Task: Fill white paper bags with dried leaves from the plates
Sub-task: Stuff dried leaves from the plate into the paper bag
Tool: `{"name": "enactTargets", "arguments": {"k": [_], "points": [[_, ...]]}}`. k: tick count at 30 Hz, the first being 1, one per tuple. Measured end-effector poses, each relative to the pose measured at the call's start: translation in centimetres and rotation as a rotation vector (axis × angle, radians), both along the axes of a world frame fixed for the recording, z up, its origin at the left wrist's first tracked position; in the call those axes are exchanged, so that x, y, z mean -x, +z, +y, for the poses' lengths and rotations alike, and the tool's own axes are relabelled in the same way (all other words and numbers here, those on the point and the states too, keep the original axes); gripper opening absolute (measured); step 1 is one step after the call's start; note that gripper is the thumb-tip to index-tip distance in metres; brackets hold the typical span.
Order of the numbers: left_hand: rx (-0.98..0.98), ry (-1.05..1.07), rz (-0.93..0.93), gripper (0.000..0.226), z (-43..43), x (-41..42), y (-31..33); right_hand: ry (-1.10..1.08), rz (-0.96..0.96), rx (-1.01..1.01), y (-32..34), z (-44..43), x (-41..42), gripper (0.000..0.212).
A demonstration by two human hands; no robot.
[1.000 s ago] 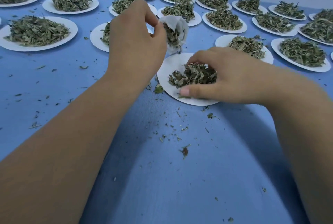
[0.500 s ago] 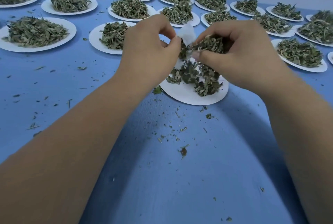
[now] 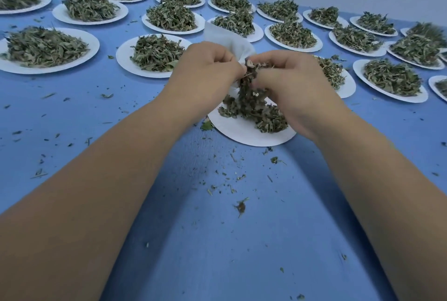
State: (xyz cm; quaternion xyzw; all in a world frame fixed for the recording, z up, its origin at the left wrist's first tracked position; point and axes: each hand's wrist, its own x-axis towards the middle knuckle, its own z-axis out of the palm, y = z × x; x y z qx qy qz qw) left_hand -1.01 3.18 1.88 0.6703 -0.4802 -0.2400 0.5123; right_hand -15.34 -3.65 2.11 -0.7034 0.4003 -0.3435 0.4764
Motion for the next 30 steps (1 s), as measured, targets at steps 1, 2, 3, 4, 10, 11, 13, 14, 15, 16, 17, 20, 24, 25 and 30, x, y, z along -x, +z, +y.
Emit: {"name": "enactTargets", "arguments": {"k": [1,2,3,4,10,11,13,14,15,16,17,20,24,25,30], "points": [[-0.001,0.013,0.008,0.024,-0.1,-0.1,-0.1,0.029,-0.107,-0.118,0.2,-0.2,0.1,0.029],[0.000,0.033,0.006,0.024,-0.2,-0.2,-0.3,0.050,-0.187,-0.205,0.3,-0.4,0.3,0.030],[0.004,0.051,-0.004,0.023,-0.2,-0.2,-0.4,0.071,-0.232,-0.241,0.4,-0.7,0.5,0.027],[0.009,0.062,-0.017,0.022,-0.3,-0.2,-0.4,0.092,-0.249,-0.241,0.3,-0.9,0.7,0.022],[0.029,0.038,-0.091,0.013,-0.4,0.0,-0.5,-0.018,-0.168,0.029,-1.0,-0.7,0.4,0.023],[0.031,0.021,-0.100,0.013,-0.4,0.0,-0.5,-0.047,-0.158,0.063,-1.1,-0.7,0.3,0.024],[0.022,-0.016,-0.105,0.014,-0.2,0.0,-0.5,-0.108,-0.095,0.156,-1.1,-0.7,0.4,0.025],[0.010,-0.037,-0.107,0.015,-0.2,0.0,-0.4,-0.121,-0.060,0.196,-1.1,-0.8,0.5,0.025],[0.000,-0.055,-0.109,0.016,-0.1,0.0,-0.4,-0.121,-0.034,0.225,-1.2,-0.8,0.5,0.023],[-0.003,-0.068,-0.112,0.016,0.0,0.0,-0.3,-0.120,-0.019,0.244,-1.2,-0.7,0.6,0.022],[-0.002,-0.076,-0.117,0.016,0.0,-0.1,-0.2,-0.127,-0.001,0.264,-1.3,-0.8,0.7,0.022],[0.004,-0.119,-0.096,0.017,0.2,-0.4,0.3,-0.151,0.114,0.337,-1.1,-1.4,1.2,0.034],[0.007,-0.200,-0.072,0.013,0.9,-0.2,1.0,0.129,0.072,0.225,-0.9,-1.7,1.9,0.034],[0.009,-0.196,-0.100,0.013,0.9,-0.2,0.9,0.159,0.067,0.228,-1.0,-1.7,2.0,0.030],[0.043,-0.163,-0.170,0.011,0.7,-0.3,0.4,0.057,0.035,0.292,-0.6,-1.7,1.5,0.012]]}}
